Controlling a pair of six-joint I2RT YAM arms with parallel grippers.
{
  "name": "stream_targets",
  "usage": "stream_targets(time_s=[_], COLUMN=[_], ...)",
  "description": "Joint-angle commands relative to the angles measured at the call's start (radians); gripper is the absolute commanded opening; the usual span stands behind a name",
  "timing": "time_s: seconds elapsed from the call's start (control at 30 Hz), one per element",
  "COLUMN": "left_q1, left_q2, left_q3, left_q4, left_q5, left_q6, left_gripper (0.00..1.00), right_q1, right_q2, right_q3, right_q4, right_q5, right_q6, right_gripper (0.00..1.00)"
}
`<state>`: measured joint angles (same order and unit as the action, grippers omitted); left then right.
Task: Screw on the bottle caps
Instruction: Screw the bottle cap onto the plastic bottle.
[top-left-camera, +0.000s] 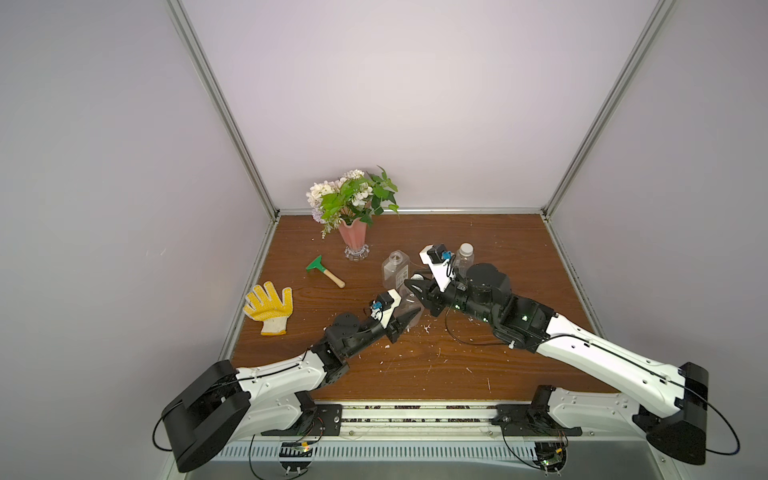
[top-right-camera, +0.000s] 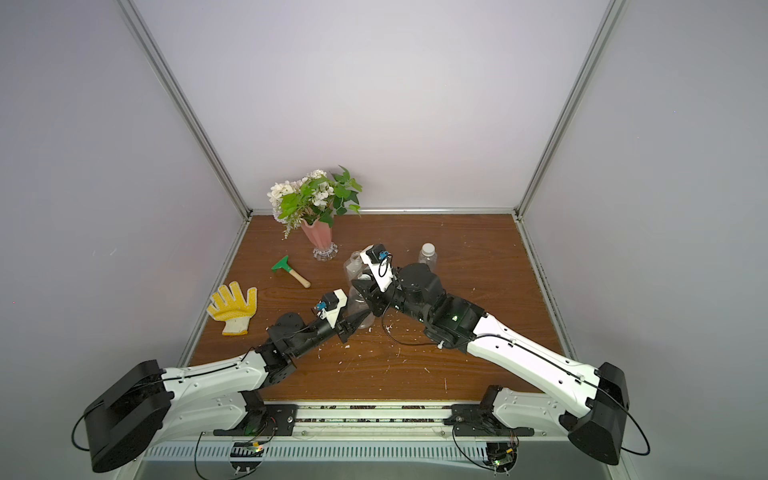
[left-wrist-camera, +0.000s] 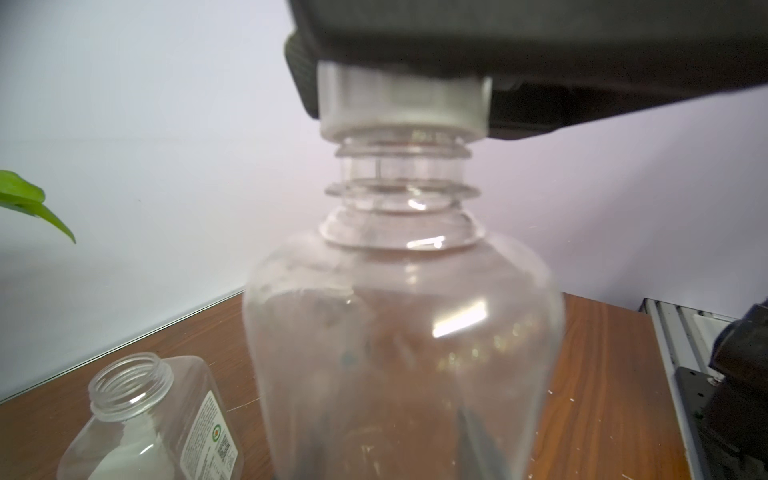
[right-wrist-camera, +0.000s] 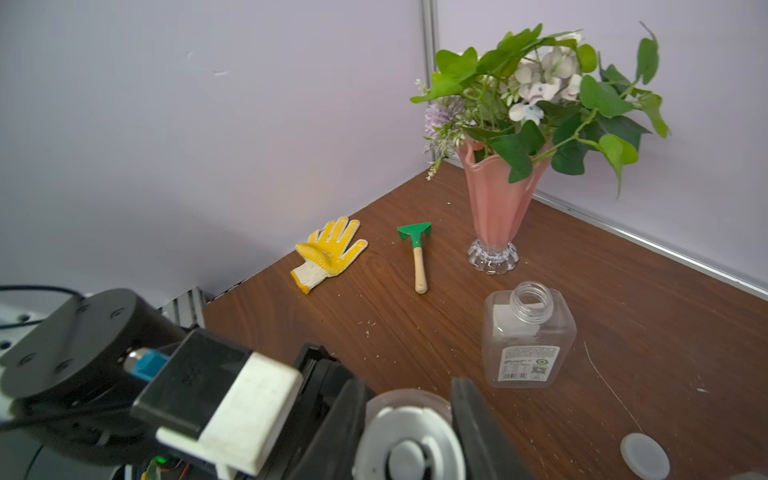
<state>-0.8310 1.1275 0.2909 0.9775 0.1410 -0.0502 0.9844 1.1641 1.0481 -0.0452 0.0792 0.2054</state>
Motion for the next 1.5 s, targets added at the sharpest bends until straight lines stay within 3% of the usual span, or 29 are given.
stream_targets(time_s=[0.0,0.17,0.5,0.63,0.77,0.93,1.13,1.3,1.47], left_q1=[0.008,0.009,0.008,0.008,0.008,0.008,0.009,0.007,0.007], left_q2=[-0.008,0.020,0.062,0.080,0.094,0.106,0.109,0.105,0.092], left_q3=[0.059,0.069,0.055,0.054,0.054,0.065,0.071,0.076,0.083], left_q4=[0.172,0.172,0.173,0.172,0.170,0.171,0.171,0.171,0.171], left_q5=[-0.084,-0.098,-0.100,-0.106,-0.114,-0.088,-0.031,0.113,0.222], left_q6=[0.002,-0.010,-0.025,-0.022,-0.024,-0.031,-0.033,-0.013,-0.005], left_gripper=[0.42,0.42,0.42,0.42,0.42,0.42,0.43,0.43,0.43], right_q1=[0.048,0.074,0.073,0.069,0.061,0.025,-0.126,-0.265,-0.289], right_q2=[0.041,0.055,0.065,0.033,-0.030,-0.116,-0.239,-0.257,-0.234], right_q3=[-0.045,-0.069,0.031,0.063,0.077,0.051,-0.026,0.001,0.055], right_q4=[-0.089,-0.022,-0.087,-0.119,-0.147,-0.215,-0.209,-0.227,-0.251], right_q5=[0.243,0.318,0.281,0.264,0.209,0.161,-0.135,-0.369,-0.614], right_q6=[0.088,0.094,0.051,0.013,-0.031,-0.085,-0.191,-0.293,-0.433], right_gripper=[0.09,0.09,0.28,0.47,0.73,0.88,0.94,0.93,0.94])
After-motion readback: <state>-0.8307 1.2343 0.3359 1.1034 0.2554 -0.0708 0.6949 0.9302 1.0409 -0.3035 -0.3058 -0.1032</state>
